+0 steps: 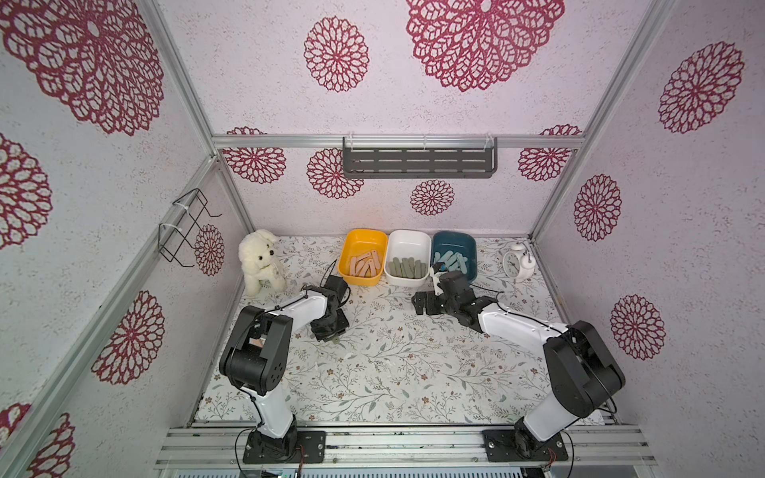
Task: Place the fruit knives into the storage box by color
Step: Move the fruit knife to the center of the board, then pick up the fruit knife from the center of the board.
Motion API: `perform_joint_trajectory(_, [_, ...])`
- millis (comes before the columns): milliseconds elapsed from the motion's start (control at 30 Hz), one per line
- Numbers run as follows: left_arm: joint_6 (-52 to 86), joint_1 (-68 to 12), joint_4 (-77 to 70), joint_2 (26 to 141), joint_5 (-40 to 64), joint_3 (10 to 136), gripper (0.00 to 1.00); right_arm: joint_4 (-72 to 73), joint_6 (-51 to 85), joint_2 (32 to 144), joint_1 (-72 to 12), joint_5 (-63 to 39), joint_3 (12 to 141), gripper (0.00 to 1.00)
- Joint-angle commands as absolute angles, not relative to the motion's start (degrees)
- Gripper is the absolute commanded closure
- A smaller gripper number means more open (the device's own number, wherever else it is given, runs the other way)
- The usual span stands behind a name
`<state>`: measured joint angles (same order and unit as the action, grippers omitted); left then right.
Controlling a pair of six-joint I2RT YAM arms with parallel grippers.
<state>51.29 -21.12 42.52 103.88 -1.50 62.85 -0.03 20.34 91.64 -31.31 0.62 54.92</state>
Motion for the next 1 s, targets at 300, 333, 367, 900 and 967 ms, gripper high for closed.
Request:
perform_joint_trajectory(300, [51.1,-26.4,48.4,102.9,-0.6,70.6,0.48,0.4,22.0,95.7,-37.3,0.0,56.9,0.01])
perform_joint_trajectory(333, [50.8,-25.6,49.0,101.7,-0.8,70.9,0.42,0.4,22.7,96.9,-38.5,-0.2,58.0,0.01])
perform_joint_trajectory(367, [50.5,-24.8,49.3,100.5,-0.8,71.1,0.38,0.4,23.6,98.0,-39.3,-0.8,58.9,0.01])
perform_joint_trajectory(900, [39.4,-4.5,49.8,89.1,3.3,64.5,0.03,-26.8,25.9,127.6,-54.7,7.7,101.2,0.36])
perform_joint_trajectory(967, [38.7,-3.2,49.3,89.1,4.1,63.8,0.03,-32.4,26.1,131.0,-55.6,9.1,106.9,0.37])
